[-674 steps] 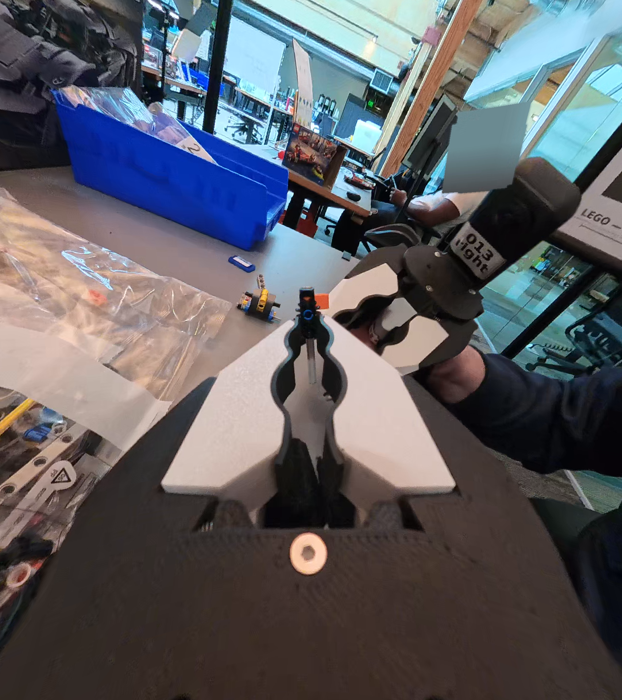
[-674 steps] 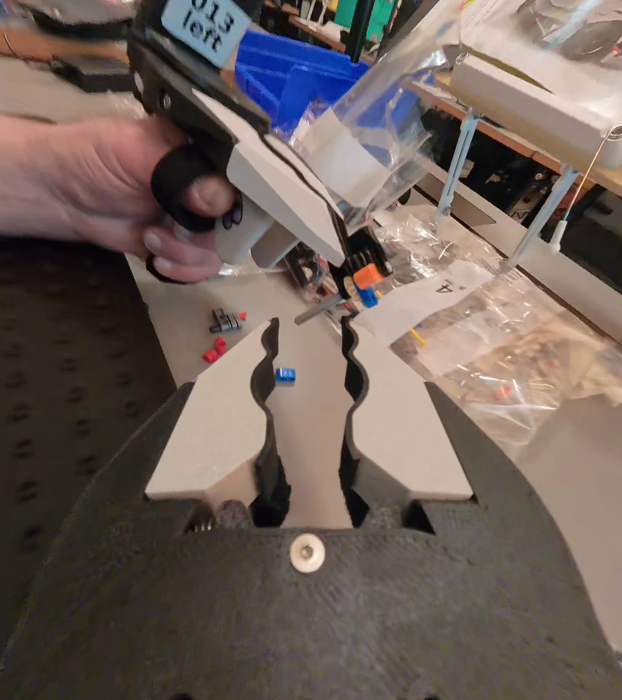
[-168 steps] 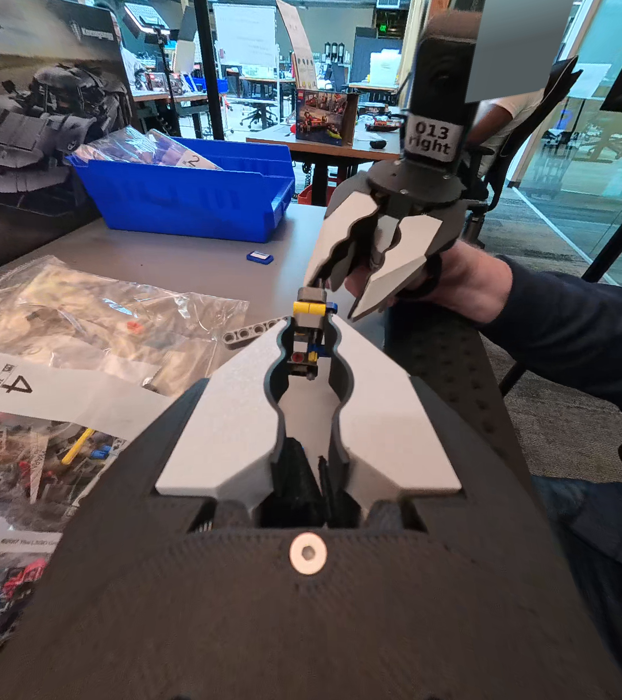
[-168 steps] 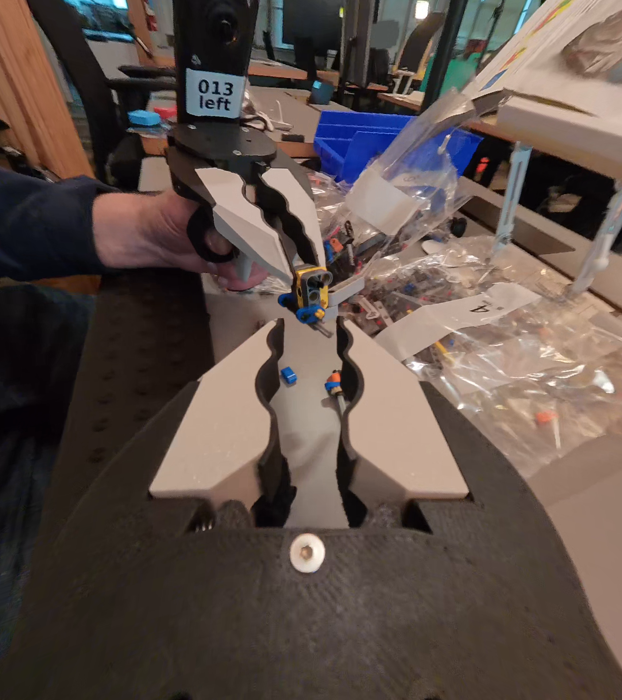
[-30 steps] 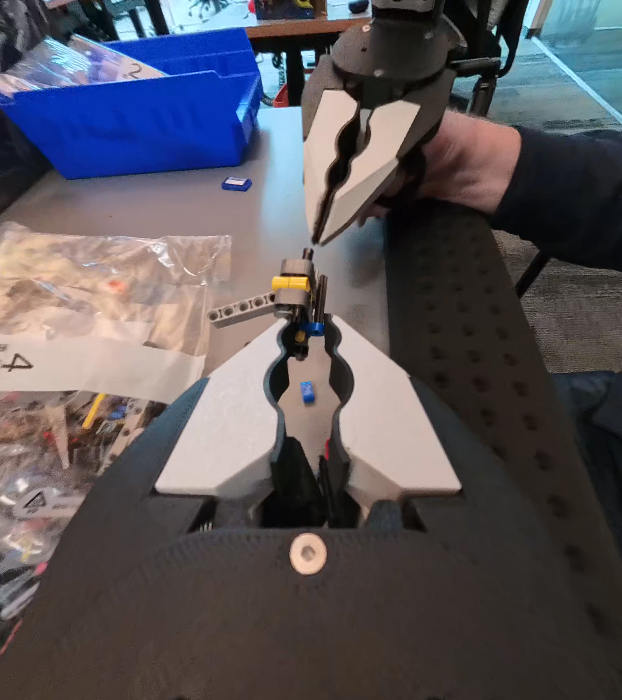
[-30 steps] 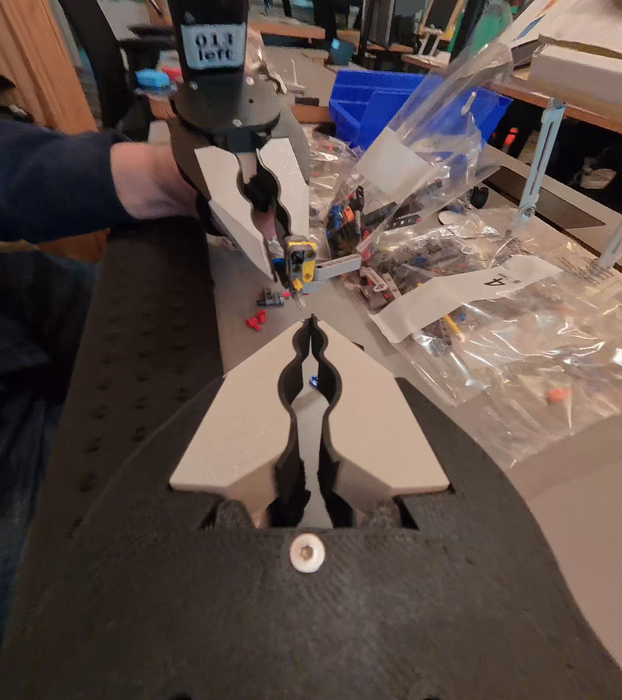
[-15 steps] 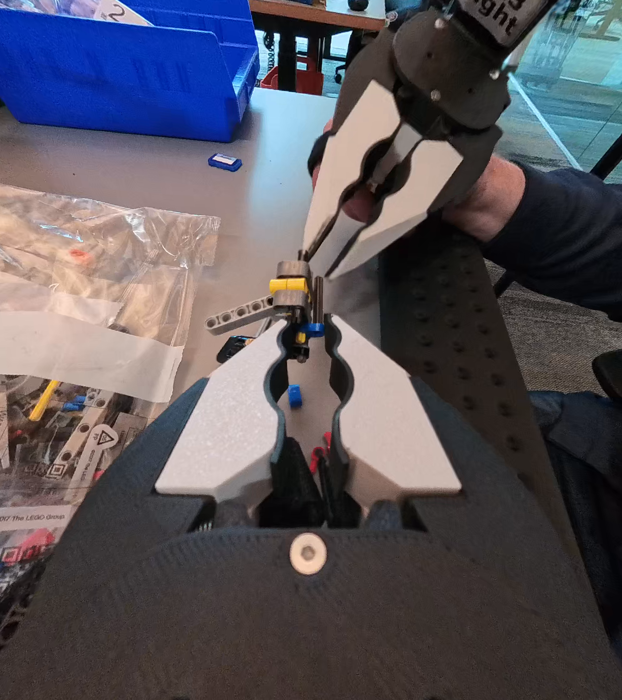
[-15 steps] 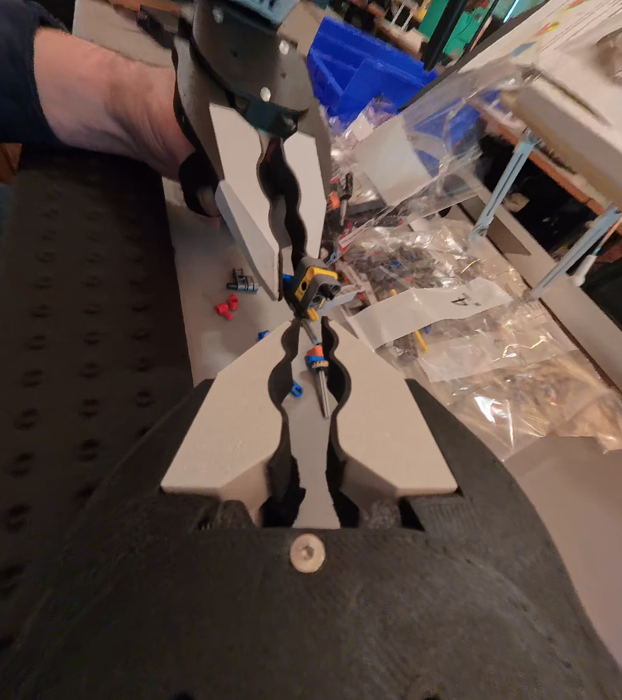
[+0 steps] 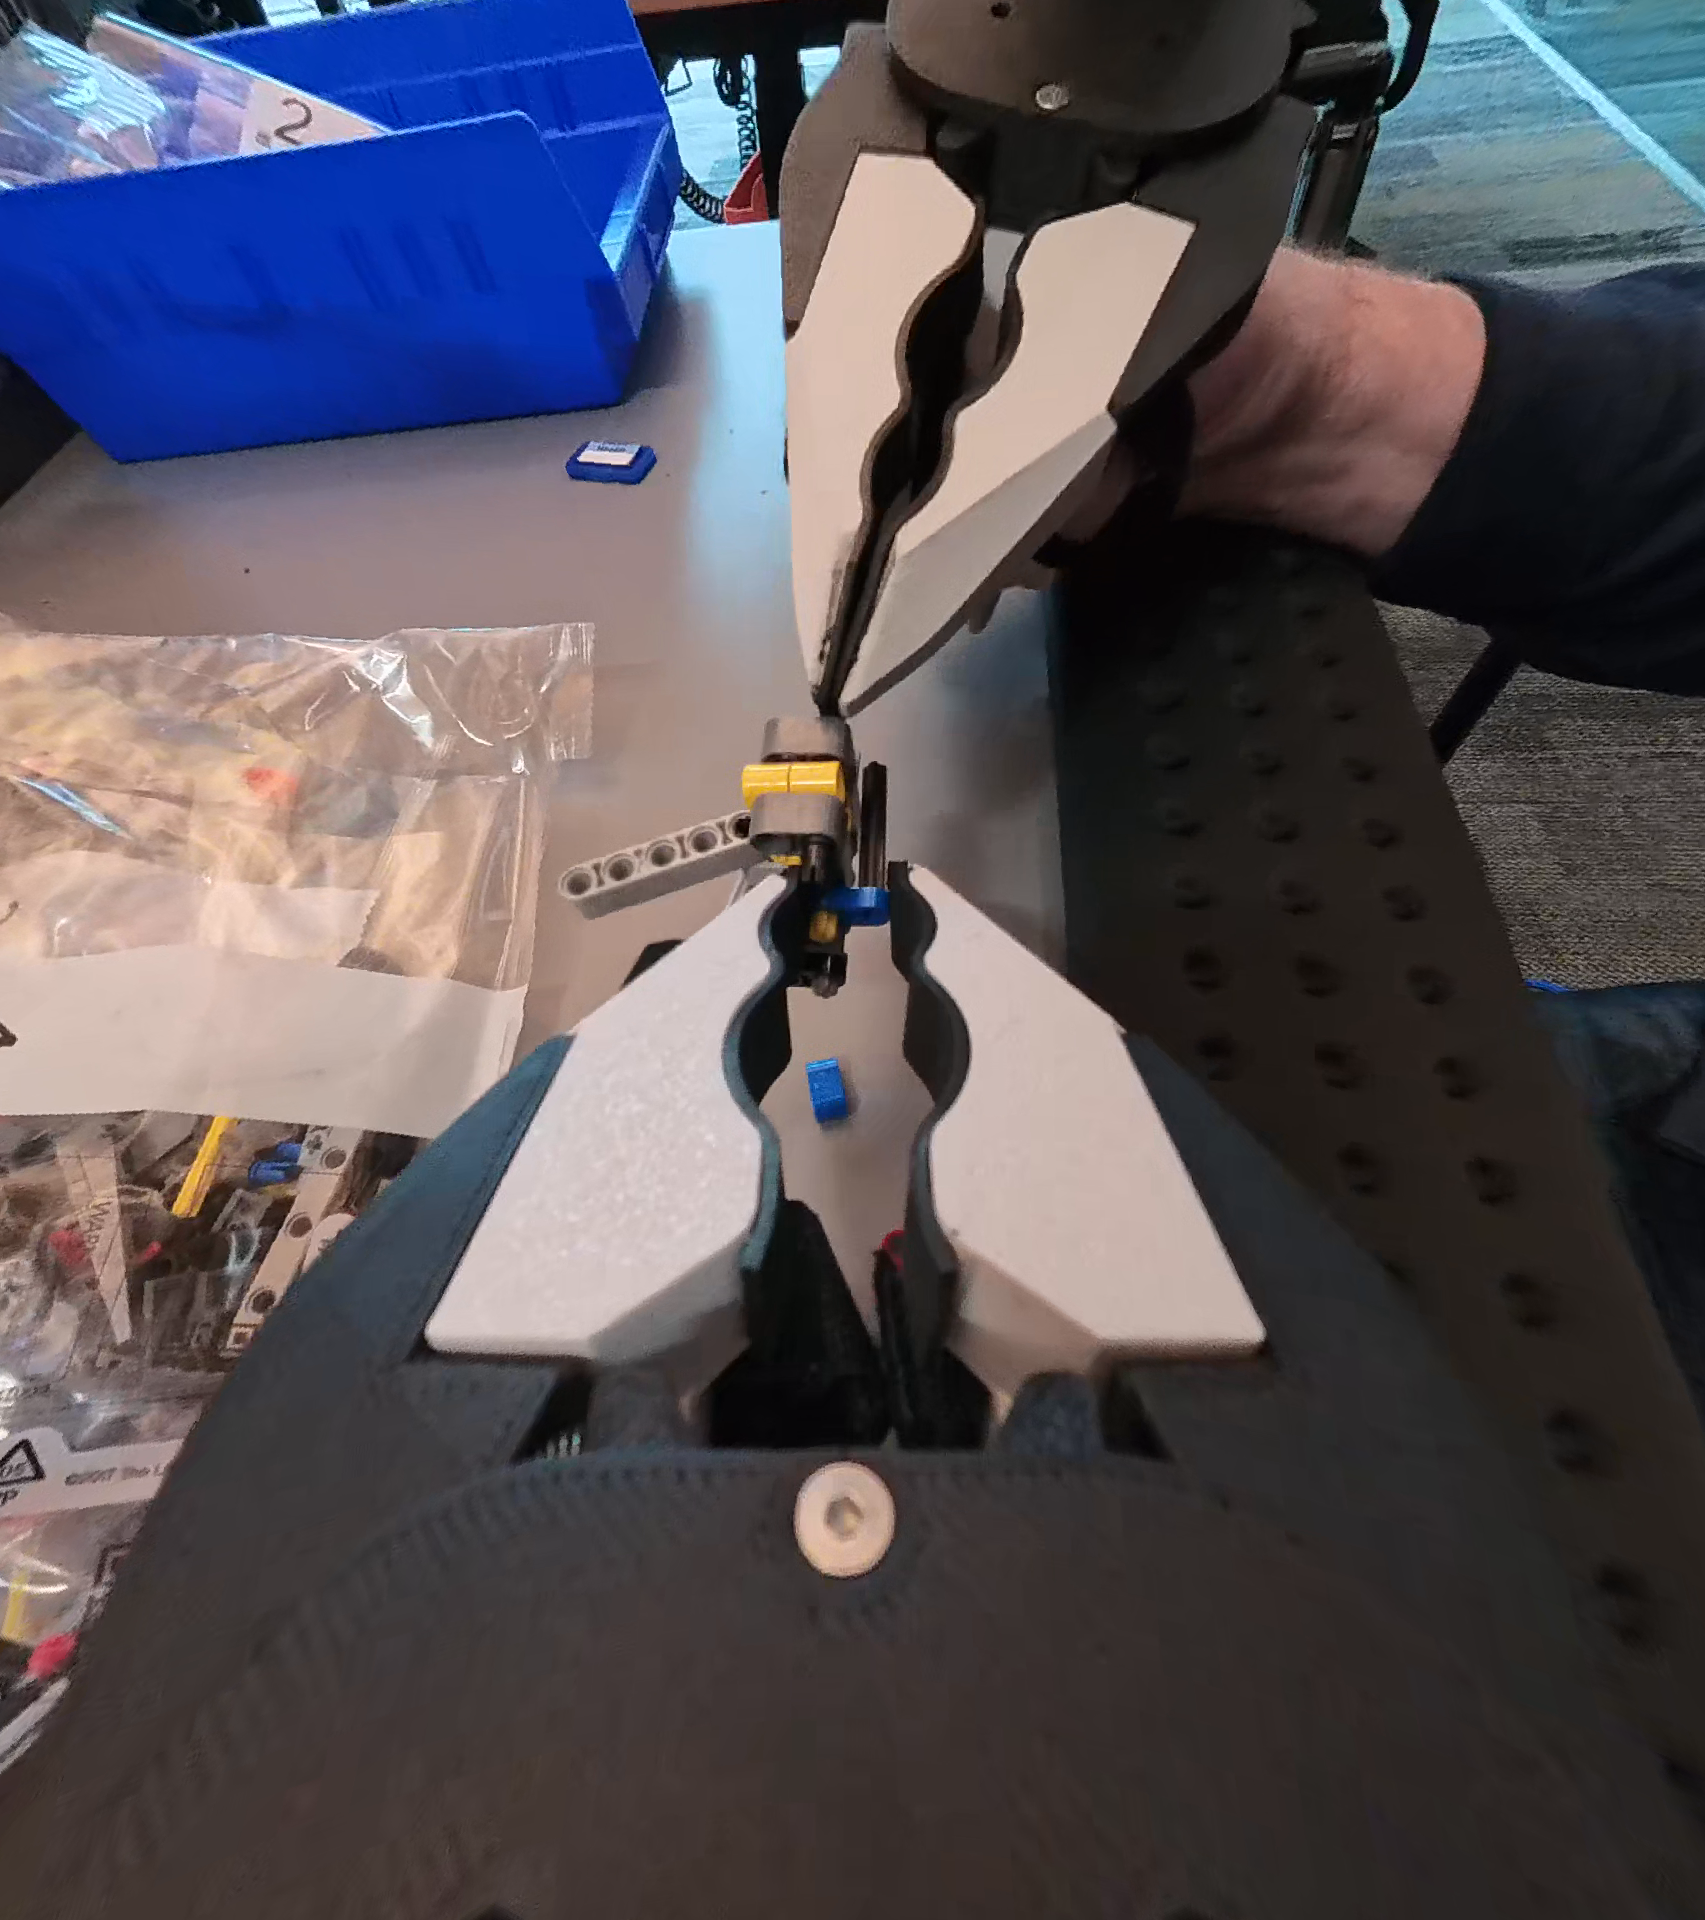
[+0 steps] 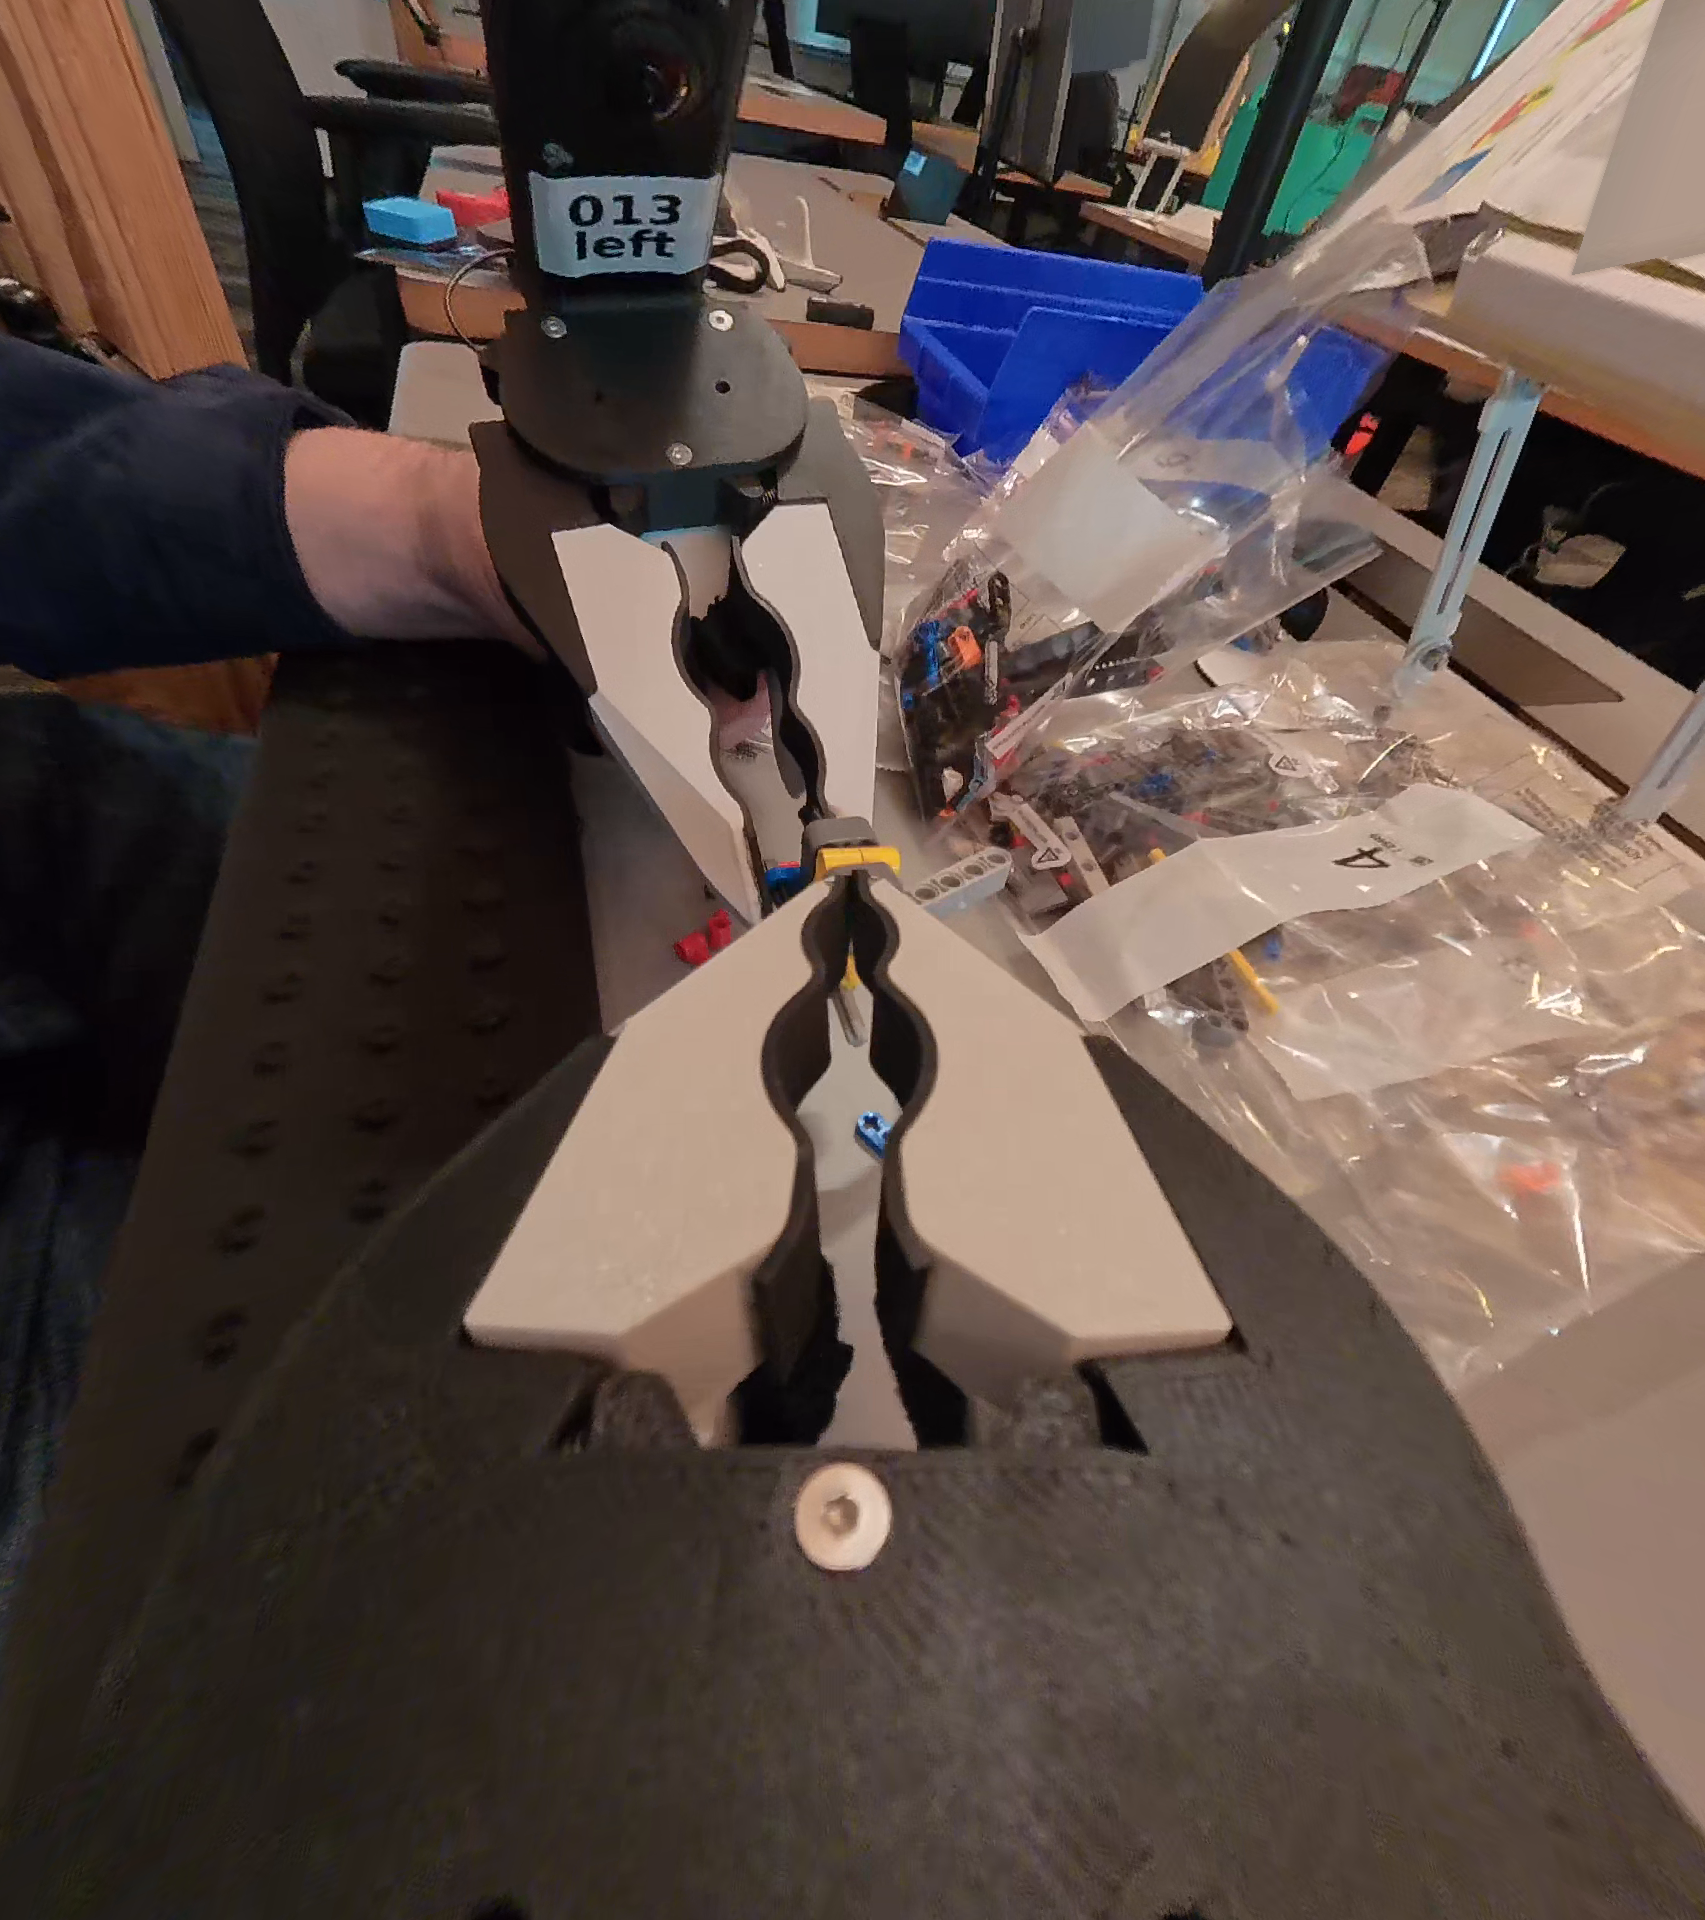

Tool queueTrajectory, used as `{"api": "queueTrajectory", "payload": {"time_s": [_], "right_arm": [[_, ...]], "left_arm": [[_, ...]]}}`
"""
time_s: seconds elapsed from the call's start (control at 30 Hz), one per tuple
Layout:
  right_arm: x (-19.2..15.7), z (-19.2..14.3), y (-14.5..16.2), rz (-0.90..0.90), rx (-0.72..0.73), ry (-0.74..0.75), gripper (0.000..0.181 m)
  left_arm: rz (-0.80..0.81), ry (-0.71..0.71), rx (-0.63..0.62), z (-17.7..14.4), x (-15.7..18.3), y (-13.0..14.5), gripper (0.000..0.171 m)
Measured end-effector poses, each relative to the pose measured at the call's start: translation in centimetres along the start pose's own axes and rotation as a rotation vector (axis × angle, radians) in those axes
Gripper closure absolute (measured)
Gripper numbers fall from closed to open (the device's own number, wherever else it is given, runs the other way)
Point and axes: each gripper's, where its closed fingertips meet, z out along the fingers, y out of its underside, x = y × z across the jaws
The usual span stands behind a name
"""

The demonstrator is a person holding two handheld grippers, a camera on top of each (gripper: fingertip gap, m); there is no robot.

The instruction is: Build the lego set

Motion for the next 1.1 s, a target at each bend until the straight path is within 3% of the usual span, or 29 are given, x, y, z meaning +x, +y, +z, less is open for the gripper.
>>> {"api": "queueTrajectory", "payload": {"time_s": [0.13,0.4,0.7,1.1], "right_arm": [[0.4,-0.3,0.2,0.060,0.004,-0.013,0.167],[-0.4,0.0,0.7,0.041,-0.036,-0.051,0.179],[-1.2,0.3,1.1,-0.015,-0.074,-0.068,0.180],[-1.6,0.7,1.7,-0.067,-0.125,-0.060,0.180]], "left_arm": [[0.010,-0.010,0.011,-0.2,-0.1,-0.2,0.156],[0.034,-0.008,-0.010,0.1,0.2,0.1,0.156],[0.052,-0.040,0.003,0.2,0.0,-0.4,0.134],[0.211,-0.127,-0.077,0.2,-0.1,0.2,0.156]]}}
